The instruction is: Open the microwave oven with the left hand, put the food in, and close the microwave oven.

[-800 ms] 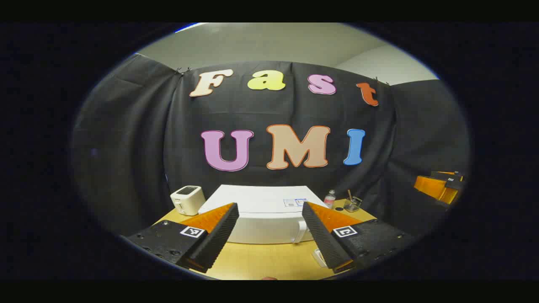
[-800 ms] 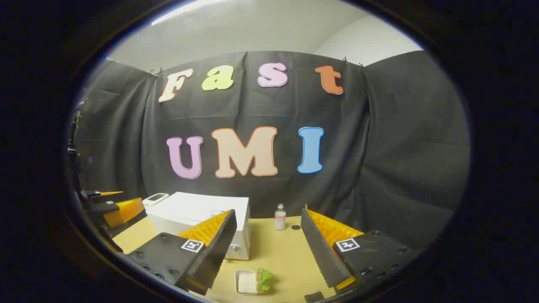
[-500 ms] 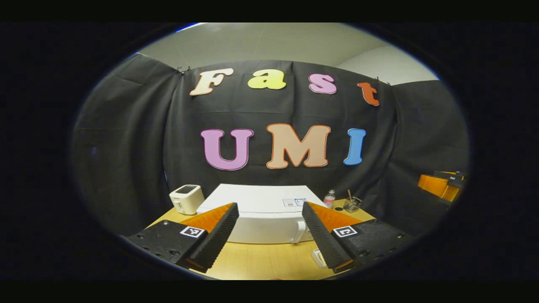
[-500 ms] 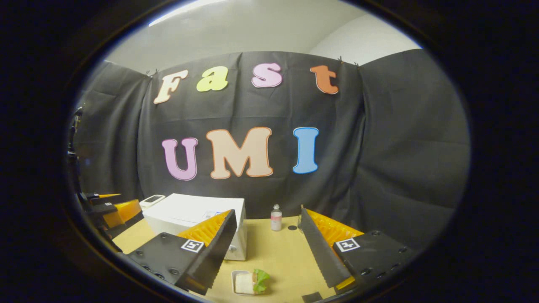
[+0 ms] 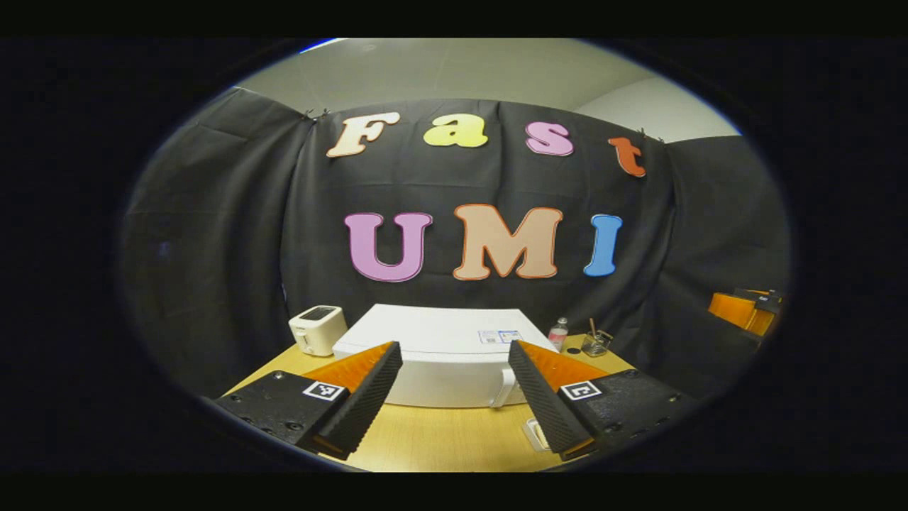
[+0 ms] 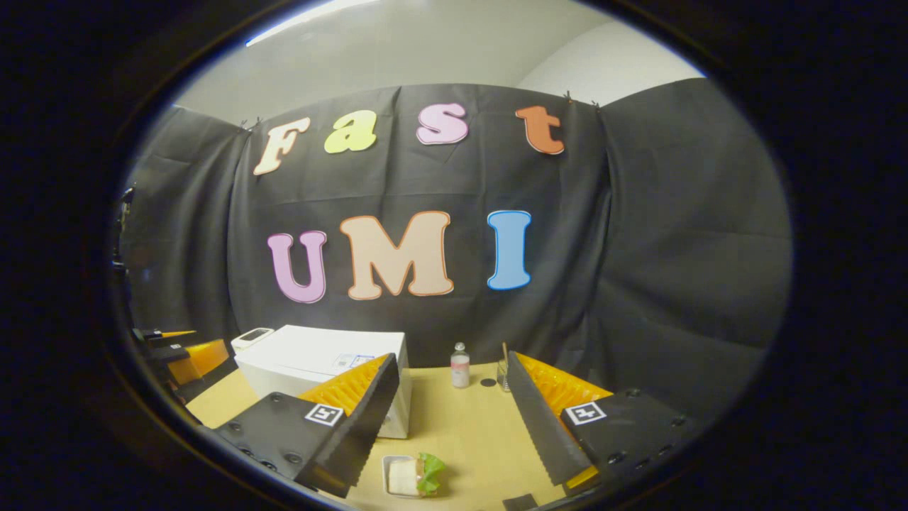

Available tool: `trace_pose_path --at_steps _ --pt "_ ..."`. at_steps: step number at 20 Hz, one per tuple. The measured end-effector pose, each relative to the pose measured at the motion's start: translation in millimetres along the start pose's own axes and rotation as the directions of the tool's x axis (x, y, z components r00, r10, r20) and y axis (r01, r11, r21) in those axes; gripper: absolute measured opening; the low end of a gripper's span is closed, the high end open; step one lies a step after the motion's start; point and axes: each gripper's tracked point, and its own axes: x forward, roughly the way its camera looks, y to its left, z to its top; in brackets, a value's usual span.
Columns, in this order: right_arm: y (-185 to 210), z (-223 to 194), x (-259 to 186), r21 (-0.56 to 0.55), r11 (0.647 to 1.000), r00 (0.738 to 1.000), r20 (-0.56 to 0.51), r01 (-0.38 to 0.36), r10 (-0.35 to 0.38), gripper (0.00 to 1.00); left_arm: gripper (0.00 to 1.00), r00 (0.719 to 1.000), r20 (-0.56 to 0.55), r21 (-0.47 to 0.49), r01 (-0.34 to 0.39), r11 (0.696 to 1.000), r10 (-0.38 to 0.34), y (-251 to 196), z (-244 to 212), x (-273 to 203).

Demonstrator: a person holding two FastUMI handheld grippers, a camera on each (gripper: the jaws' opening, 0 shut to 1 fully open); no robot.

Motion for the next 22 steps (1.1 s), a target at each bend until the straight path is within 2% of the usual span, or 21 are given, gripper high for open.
trace_pose_path --at_steps 6,10,11,12,14,15,16,19,20,21,22 --pt "-2 -8 15 -0.001 1.0 1.0 -0.024 -0.014 0.014 0.96 0.95 0.999 -0.024 0.013 -0.033 0.999 0.033 8 -14 5" --pt "-3 -19 18 0.015 1.0 0.999 -0.05 -0.018 0.019 0.96 0.96 0.995 -0.097 0.002 -0.009 1.0 0.009 0 -50 16" --pt "-5 -20 18 0.017 1.0 0.998 -0.057 -0.014 0.015 0.96 0.96 0.992 -0.126 -0.007 -0.002 1.0 0.001 -3 -63 20" --pt "-7 -24 19 0.017 1.0 0.998 -0.064 -0.011 0.012 0.96 0.92 0.988 -0.154 -0.015 0.005 1.0 -0.007 -7 -76 23" --pt "-14 -29 20 0.02 1.0 0.997 -0.075 0.002 0.0 0.97 0.96 0.978 -0.206 -0.031 0.023 0.999 -0.029 -15 -100 28" --pt "-17 -31 19 0.025 1.0 0.997 -0.078 0.008 -0.006 0.97 0.92 0.973 -0.227 -0.04 0.031 0.999 -0.039 -19 -111 31" --pt "-22 -34 20 0.031 0.999 0.997 -0.082 0.016 -0.014 0.96 0.96 0.968 -0.244 -0.052 0.041 0.998 -0.052 -24 -122 36" --pt "-34 -43 21 0.038 0.998 0.994 -0.105 0.042 -0.037 0.96 0.96 0.949 -0.304 -0.073 0.067 0.995 -0.086 -39 -156 49" --pt "-38 -44 20 0.038 0.998 0.993 -0.105 0.052 -0.047 0.96 0.92 0.943 -0.318 -0.075 0.074 0.994 -0.095 -43 -165 55" --pt "-42 -44 22 0.037 0.997 0.993 -0.105 0.06 -0.056 0.96 0.96 0.937 -0.334 -0.077 0.079 0.994 -0.1 -47 -173 59" --pt "-46 -47 21 0.038 0.997 0.992 -0.108 0.067 -0.063 0.96 0.96 0.932 -0.346 -0.08 0.084 0.993 -0.106 -52 -181 64"
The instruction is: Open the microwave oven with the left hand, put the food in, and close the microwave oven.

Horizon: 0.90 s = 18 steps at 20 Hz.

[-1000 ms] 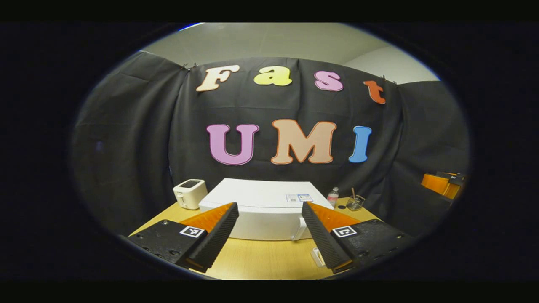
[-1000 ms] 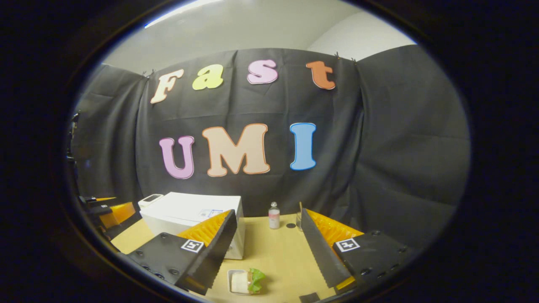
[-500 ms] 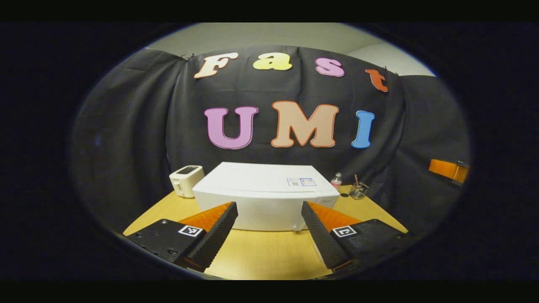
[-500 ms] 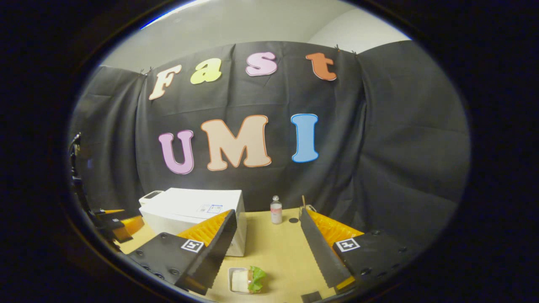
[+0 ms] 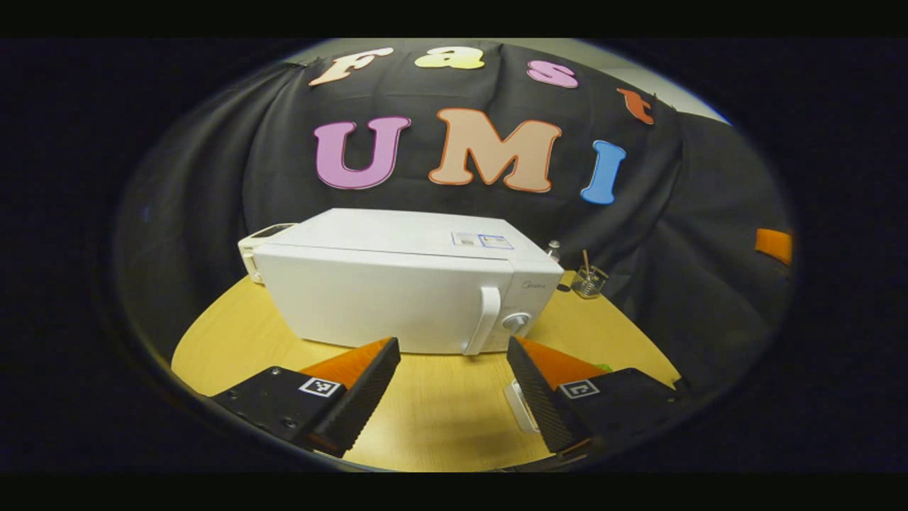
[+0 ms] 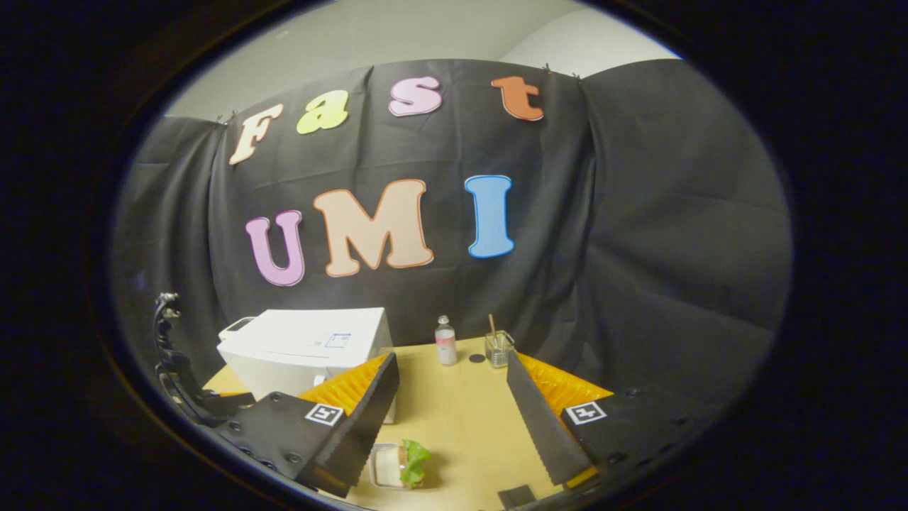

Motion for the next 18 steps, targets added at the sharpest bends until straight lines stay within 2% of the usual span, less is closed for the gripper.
trace_pose_path --at_steps 2,3,11,13,15,16,18 --pt "-8 -4 1 0.002 1.0 1.0 -0.006 0.016 -0.016 0.96 1.0 1.0 -0.025 0.003 0.007 1.0 -0.007 -6 -9 18" --pt "-12 -5 0 0.005 1.0 1.0 -0.009 0.025 -0.025 0.96 0.96 0.999 -0.033 0.005 0.013 1.0 -0.013 -10 -12 28" --pt "-46 -25 2 0.04 0.995 0.994 -0.063 0.089 -0.087 0.96 0.95 0.995 -0.102 0.033 0.019 0.999 -0.015 -24 -33 87" --pt "-53 -30 3 0.048 0.994 0.992 -0.076 0.101 -0.097 0.94 0.92 0.995 -0.104 0.041 0.012 0.999 -0.007 -25 -32 100" --pt "-60 -33 3 0.045 0.993 0.991 -0.085 0.111 -0.107 0.92 0.84 0.994 -0.106 0.057 -0.003 0.998 0.009 -24 -33 111" --pt "-63 -36 3 0.039 0.992 0.989 -0.091 0.117 -0.113 0.92 0.88 0.994 -0.111 0.062 -0.008 0.998 0.014 -23 -33 115" --pt "-69 -39 2 0.03 0.992 0.988 -0.103 0.12 -0.116 0.95 0.8 0.993 -0.122 0.06 -0.003 0.998 0.01 -25 -36 122"
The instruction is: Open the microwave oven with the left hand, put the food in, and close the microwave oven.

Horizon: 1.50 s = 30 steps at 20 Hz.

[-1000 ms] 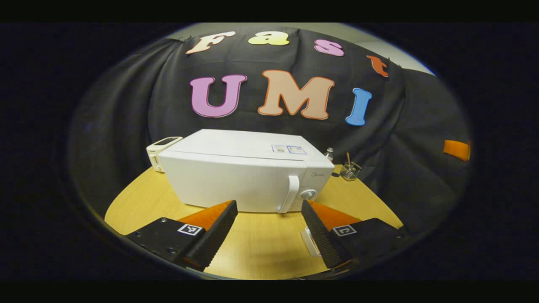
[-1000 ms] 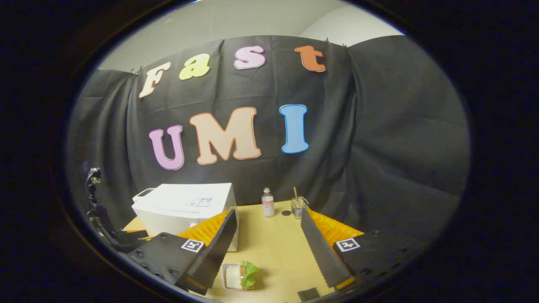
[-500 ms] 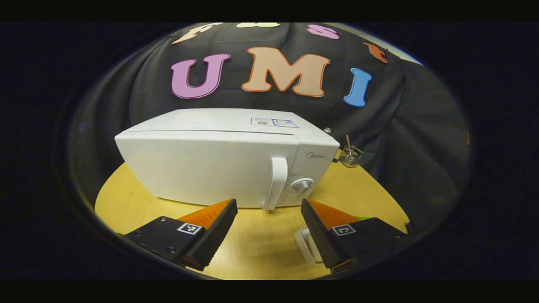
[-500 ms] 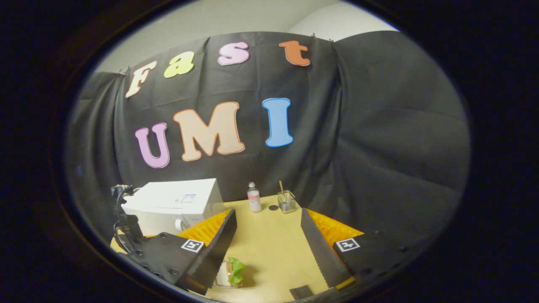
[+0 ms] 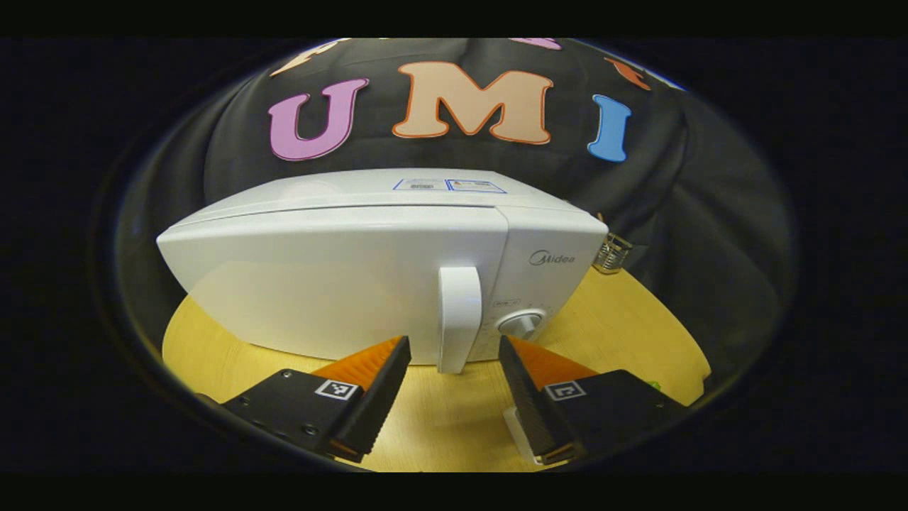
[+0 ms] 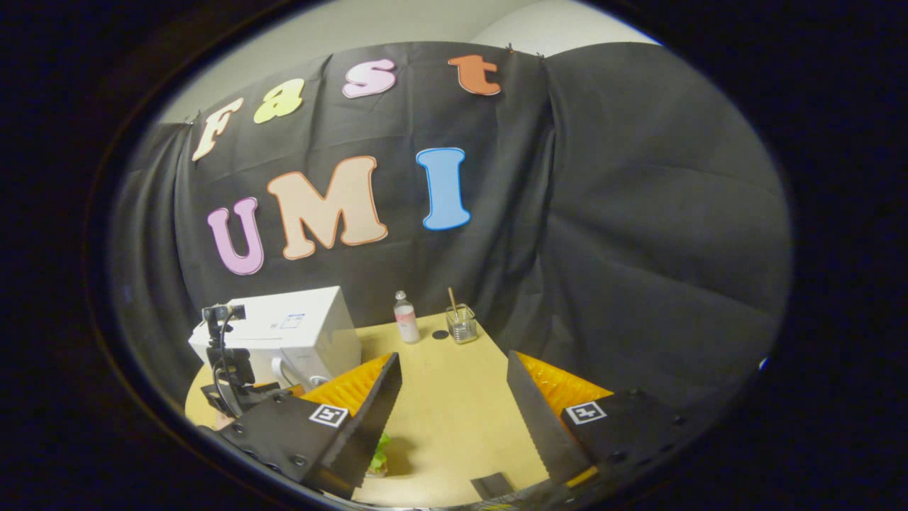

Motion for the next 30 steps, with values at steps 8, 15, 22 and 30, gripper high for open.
trace_pose_path --at_steps 8,15,22,30 --pt "-7 0 10 -0.008 1.0 1.0 -0.01 -0.022 0.022 0.92 0.58 0.998 -0.018 0.014 -0.056 0.998 0.057 6 -2 17" --pt "-19 -6 19 -0.012 0.998 0.998 -0.027 -0.054 0.053 0.95 0.28 0.993 -0.023 -0.004 -0.118 0.993 0.118 7 -1 19" --pt "-34 -14 26 0.002 0.996 0.995 -0.047 -0.094 0.094 0.95 0.18 0.989 -0.013 -0.041 -0.146 0.988 0.146 7 -1 17" --pt "-29 -42 36 0.023 0.991 0.986 -0.098 -0.133 0.135 0.92 0.17 0.989 0.001 -0.043 -0.148 0.988 0.149 7 -2 17"
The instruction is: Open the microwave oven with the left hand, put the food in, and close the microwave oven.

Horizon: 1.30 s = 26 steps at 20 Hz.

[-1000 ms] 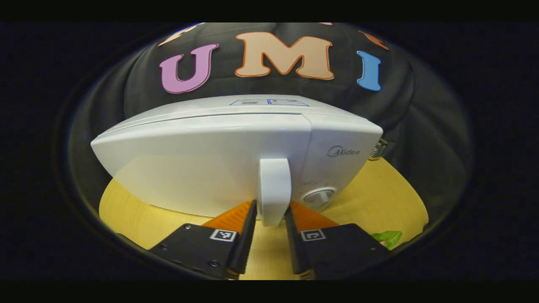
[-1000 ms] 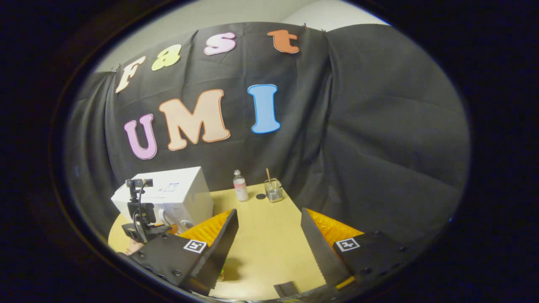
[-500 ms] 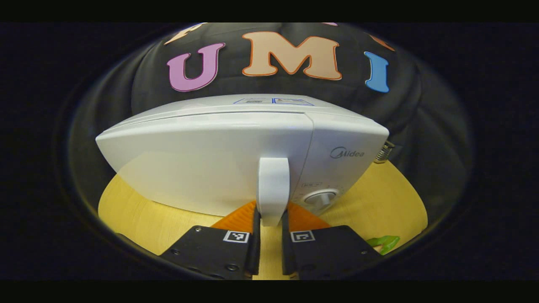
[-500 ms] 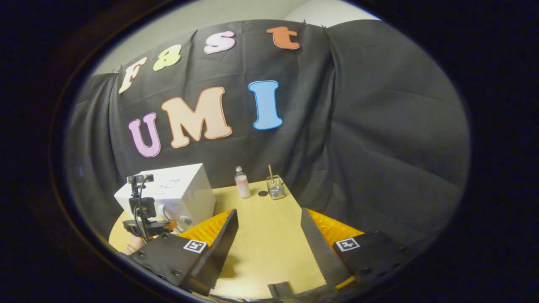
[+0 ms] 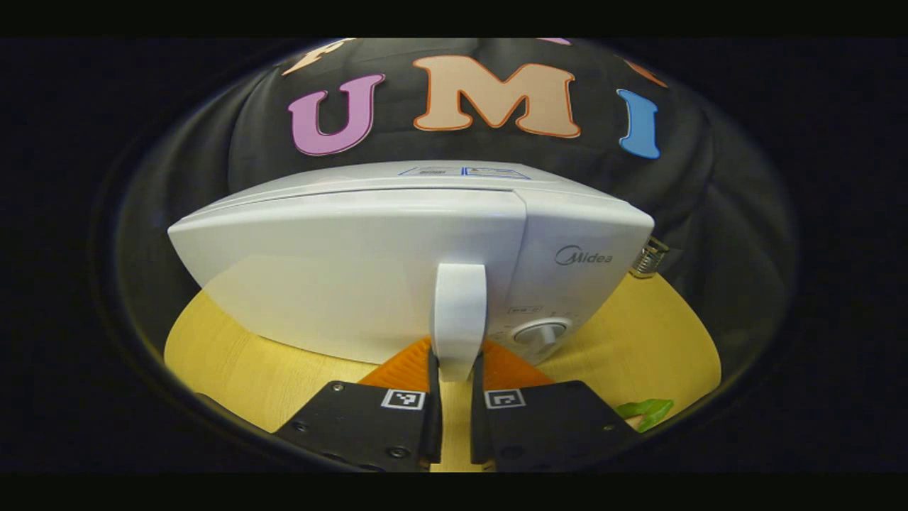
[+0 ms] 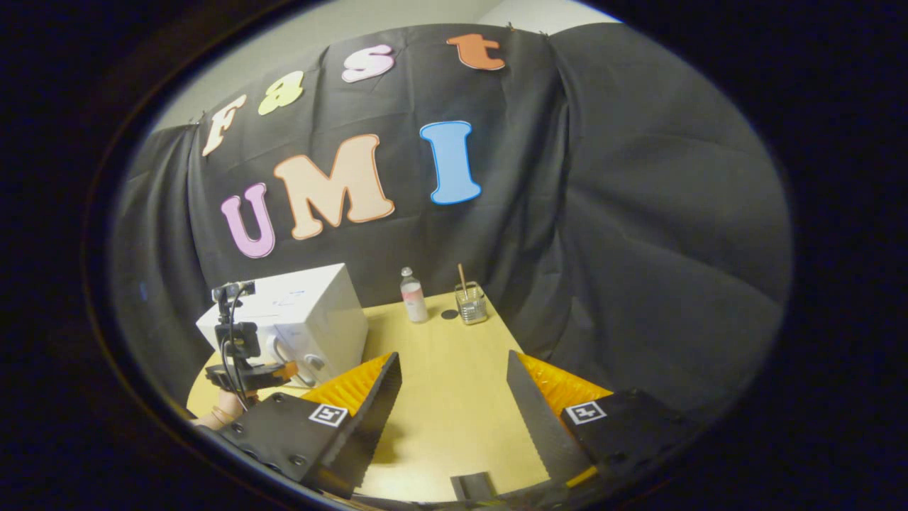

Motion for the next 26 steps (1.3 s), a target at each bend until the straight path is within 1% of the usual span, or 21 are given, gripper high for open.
trace_pose_path --at_steps 4,5,7,9,10,11,12,13,14,15,16,18,19,20,21,22,23,24,26 --pt "6 -9 -2 -0.009 1.0 1.0 -0.017 -0.016 0.016 0.92 0.17 1.0 0.007 -0.006 0.008 1.0 -0.008 -1 0 -3" --pt "7 -10 -3 -0.016 1.0 1.0 -0.013 -0.016 0.015 0.92 0.13 1.0 0.006 -0.003 0.016 1.0 -0.016 -1 0 -2" --pt "8 -14 -4 -0.029 0.999 1.0 -0.014 -0.014 0.013 0.92 0.11 1.0 0.013 0.004 0.022 1.0 -0.022 -1 0 -2" --pt "13 -18 -8 -0.033 0.999 1.0 -0.021 -0.016 0.015 0.92 0.11 1.0 0.015 -0.002 0.018 1.0 -0.018 0 0 -2" --pt "17 -20 -11 -0.033 0.999 1.0 -0.024 -0.02 0.019 0.95 0.11 1.0 0.014 -0.007 0.018 1.0 -0.018 -1 0 -3" --pt "19 -23 -14 -0.035 0.999 1.0 -0.024 -0.019 0.018 0.92 0.11 1.0 0.017 -0.012 0.02 1.0 -0.02 -1 -1 -3" --pt "22 -25 -17 -0.04 0.999 1.0 -0.026 -0.017 0.016 0.94 0.11 0.999 0.026 -0.012 0.024 1.0 -0.024 -1 0 -4" --pt "25 -30 -21 -0.046 0.999 0.999 -0.031 -0.013 0.012 0.9 0.11 1.0 -0.004 -0.016 0.024 1.0 -0.024 0 -10 -11" --pt "29 -33 -25 -0.049 0.999 0.999 -0.035 -0.011 0.01 0.91 0.11 1.0 0.013 -0.014 0.028 1.0 -0.028 4 -17 -26" --pt "34 -36 -31 -0.05 0.999 0.999 -0.035 -0.013 0.012 0.91 0.11 0.997 0.058 0.003 0.041 0.999 -0.041 7 -18 -37" --pt "40 -39 -35 -0.047 0.999 0.999 -0.038 -0.015 0.013 0.91 0.1 0.996 0.064 0.017 0.054 0.998 -0.055 12 -28 -51" --pt "55 -48 -42 -0.038 0.999 0.999 -0.045 -0.031 0.029 0.91 0.11 0.993 0.075 0.039 0.088 0.995 -0.091 24 -45 -79" --pt "62 -53 -44 -0.035 0.999 0.998 -0.055 -0.037 0.035 0.91 0.14 0.993 0.064 0.045 0.098 0.994 -0.101 31 -54 -90" --pt "70 -57 -47 -0.032 0.999 0.997 -0.066 -0.04 0.038 0.91 0.17 0.993 0.045 0.049 0.102 0.994 -0.105 40 -63 -102" --pt "78 -59 -51 -0.025 0.999 0.996 -0.073 -0.046 0.044 0.91 0.14 0.993 0.045 0.054 0.103 0.993 -0.106 47 -68 -112" --pt "89 -61 -57 -0.012 0.998 0.995 -0.079 -0.058 0.057 0.91 0.14 0.994 0.035 0.055 0.099 0.994 -0.101 56 -74 -122" --pt "101 -61 -64 0.003 0.997 0.994 -0.078 -0.075 0.075 0.91 0.16 0.995 0.025 0.058 0.092 0.994 -0.093 64 -80 -131" --pt "112 -61 -71 0.012 0.996 0.993 -0.075 -0.089 0.09 0.92 0.2 0.996 0.025 0.061 0.086 0.994 -0.088 72 -83 -137" --pt "125 -70 -79 0.004 0.995 0.991 -0.088 -0.1 0.1 0.91 0.2 0.996 0.015 0.055 0.081 0.995 -0.082 88 -91 -150"
